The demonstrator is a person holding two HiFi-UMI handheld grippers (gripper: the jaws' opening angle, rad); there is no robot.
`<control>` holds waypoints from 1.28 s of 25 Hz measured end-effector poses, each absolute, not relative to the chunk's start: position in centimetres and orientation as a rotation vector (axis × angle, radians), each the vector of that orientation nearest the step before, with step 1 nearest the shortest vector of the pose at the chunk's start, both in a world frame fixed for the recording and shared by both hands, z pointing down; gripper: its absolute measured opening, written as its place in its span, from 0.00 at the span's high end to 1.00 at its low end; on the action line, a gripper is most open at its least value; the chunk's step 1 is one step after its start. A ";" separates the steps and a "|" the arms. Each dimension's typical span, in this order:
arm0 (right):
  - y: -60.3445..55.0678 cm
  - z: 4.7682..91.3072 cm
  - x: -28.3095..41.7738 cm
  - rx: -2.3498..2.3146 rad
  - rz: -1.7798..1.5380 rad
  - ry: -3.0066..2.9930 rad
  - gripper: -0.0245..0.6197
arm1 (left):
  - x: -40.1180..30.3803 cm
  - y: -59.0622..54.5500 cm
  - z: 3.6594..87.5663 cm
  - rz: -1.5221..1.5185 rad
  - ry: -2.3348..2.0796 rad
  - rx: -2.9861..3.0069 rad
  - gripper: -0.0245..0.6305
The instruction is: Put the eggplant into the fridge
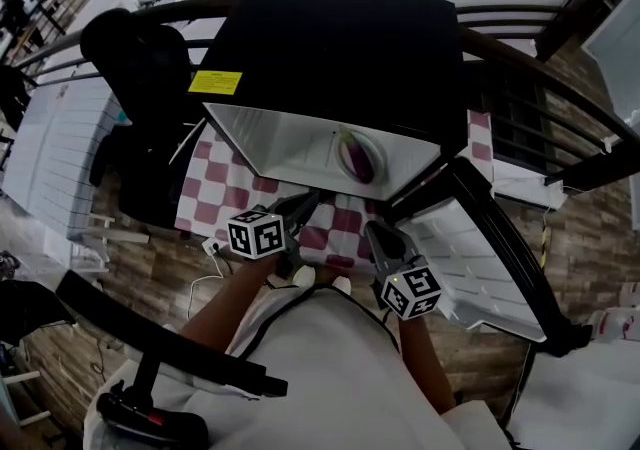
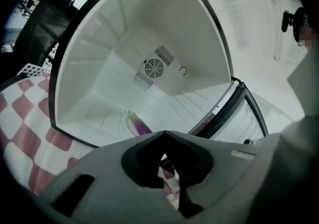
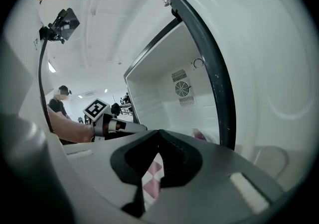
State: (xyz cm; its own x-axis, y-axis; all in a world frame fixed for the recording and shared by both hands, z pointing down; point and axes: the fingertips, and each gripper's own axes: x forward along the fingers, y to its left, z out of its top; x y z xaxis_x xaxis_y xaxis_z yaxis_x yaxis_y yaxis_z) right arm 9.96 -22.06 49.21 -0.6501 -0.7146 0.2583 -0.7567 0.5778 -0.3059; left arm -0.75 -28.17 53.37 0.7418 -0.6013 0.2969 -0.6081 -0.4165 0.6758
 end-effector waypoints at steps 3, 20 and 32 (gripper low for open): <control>-21.3 48.6 10.1 1.250 0.597 -2.710 0.95 | -1.2 -27.3 51.8 -0.008 -0.936 2.171 0.95; -19.1 46.2 10.9 1.296 0.603 -2.754 0.95 | 0.2 -22.3 48.3 0.096 -0.925 2.424 0.95; -18.9 46.8 11.1 1.322 0.612 -2.724 0.95 | 0.8 -23.0 48.8 0.105 -0.908 2.421 0.95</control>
